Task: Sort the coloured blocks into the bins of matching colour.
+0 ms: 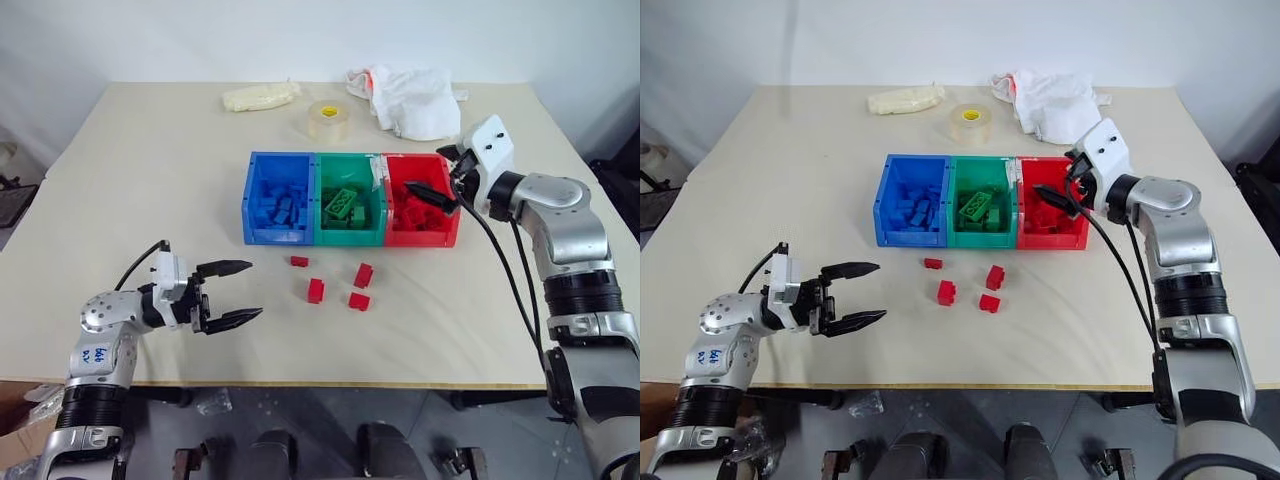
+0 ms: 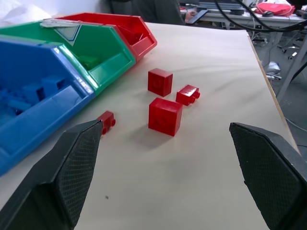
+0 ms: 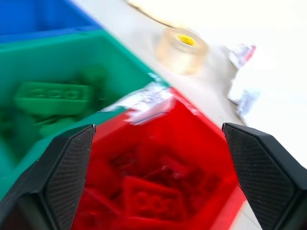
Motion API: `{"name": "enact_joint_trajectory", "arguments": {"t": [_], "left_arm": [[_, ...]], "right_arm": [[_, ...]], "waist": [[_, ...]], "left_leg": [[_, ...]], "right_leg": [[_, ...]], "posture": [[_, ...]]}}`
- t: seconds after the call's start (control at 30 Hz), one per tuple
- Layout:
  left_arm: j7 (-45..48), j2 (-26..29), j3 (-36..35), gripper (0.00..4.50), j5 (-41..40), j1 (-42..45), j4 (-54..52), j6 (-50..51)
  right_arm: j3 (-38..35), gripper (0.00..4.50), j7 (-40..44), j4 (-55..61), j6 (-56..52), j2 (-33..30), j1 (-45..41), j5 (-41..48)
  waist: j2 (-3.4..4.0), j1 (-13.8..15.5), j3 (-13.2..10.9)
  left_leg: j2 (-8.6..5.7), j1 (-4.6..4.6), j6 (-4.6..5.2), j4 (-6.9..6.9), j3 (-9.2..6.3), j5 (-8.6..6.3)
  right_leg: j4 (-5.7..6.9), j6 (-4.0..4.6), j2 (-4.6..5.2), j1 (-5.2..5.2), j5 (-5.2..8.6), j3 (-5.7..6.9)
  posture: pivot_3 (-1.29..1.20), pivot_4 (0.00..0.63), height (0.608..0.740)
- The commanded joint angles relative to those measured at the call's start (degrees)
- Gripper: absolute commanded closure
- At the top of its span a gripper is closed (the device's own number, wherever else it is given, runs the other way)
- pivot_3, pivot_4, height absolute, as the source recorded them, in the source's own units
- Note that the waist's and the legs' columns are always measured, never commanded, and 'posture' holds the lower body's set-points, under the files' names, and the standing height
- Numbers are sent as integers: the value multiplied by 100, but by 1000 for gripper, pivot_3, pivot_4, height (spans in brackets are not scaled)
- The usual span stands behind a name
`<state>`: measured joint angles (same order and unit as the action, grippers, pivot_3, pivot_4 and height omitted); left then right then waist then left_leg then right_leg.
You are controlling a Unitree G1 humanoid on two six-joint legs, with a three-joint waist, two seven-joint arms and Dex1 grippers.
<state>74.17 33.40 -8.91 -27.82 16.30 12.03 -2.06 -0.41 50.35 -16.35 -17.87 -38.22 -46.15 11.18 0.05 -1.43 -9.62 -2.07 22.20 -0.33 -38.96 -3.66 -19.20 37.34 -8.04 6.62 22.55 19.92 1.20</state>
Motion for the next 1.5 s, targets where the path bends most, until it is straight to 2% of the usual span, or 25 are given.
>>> {"name": "enact_joint_trajectory", "arguments": {"t": [0.03,0.13,0.33,0.47,0.57,0.7,0.93,1.1,1.3,1.4,1.5], "left_arm": [[92,10,-56,0,-110,-67,-106,-73],[150,31,-83,0,-120,-84,-62,-77],[258,75,-93,0,-96,-21,122,-69],[312,94,-112,0,-101,37,227,-84],[336,101,-110,0,-88,77,280,-85],[343,78,-79,0,-59,152,326,-86],[252,52,-79,0,-99,67,79,-25],[96,131,-220,0,-138,-166,-199,44],[-62,146,-303,0,-150,-356,-426,103],[-150,146,-348,0,-158,-390,-488,113],[-188,150,-356,0,-157,-394,-506,117]], "right_arm": [[-340,20,689,1302,-519,-554,856,614],[-768,20,1162,2081,-745,-1054,1822,1078],[-1713,20,1510,2474,-644,-2020,3533,1006],[-2403,20,1633,2813,-793,-2269,4506,1040],[-2504,20,1560,3090,-886,-2255,4822,1079],[-1914,20,1240,3623,-1255,-2050,4548,1240],[-35,20,817,3957,-1678,-1262,3394,1058],[1104,20,685,3282,-1364,-641,2628,431],[1690,20,713,2347,-884,-144,2093,-74],[1737,615,698,2181,-808,46,1966,-119],[1734,1598,735,2155,-721,148,1913,-153]], "waist": [[0,21,0],[0,62,0],[2,135,-1],[1,135,-1],[1,126,-1],[1,116,-1],[0,127,-2],[1,127,-2],[0,118,-2],[-1,118,-2],[-1,102,-2]], "left_leg": [[-3,3,0,-1,-6,0],[-7,8,4,-4,-9,0],[-5,2,5,-6,-1,1],[-4,0,6,-6,1,1],[-2,-3,6,-6,5,1],[1,-6,5,-6,10,2],[1,-5,4,-7,6,2],[-3,-4,4,-8,2,2],[-6,-2,4,-8,-4,2],[-2,-3,2,-7,-4,3],[-2,-3,1,-7,-4,3]], "right_leg": [[0,0,2,-2,0,2],[-10,0,5,-8,0,3],[-43,-4,3,-15,-2,-1],[-40,-4,2,-16,-2,-2],[-42,-5,0,-19,-3,-4],[-41,-5,-2,-17,-3,-8],[-43,-5,1,-13,-3,-9],[-42,-5,3,-12,-3,-8],[-41,-5,4,-11,-3,-6],[-40,-5,1,-11,-3,-3],[-38,-4,0,-10,-3,-3]], "posture": [[0,150,740],[0,150,740],[0,150,740],[0,150,740],[0,150,740],[0,150,740],[0,150,740],[0,150,740],[0,150,740],[0,150,740],[0,150,740]]}}
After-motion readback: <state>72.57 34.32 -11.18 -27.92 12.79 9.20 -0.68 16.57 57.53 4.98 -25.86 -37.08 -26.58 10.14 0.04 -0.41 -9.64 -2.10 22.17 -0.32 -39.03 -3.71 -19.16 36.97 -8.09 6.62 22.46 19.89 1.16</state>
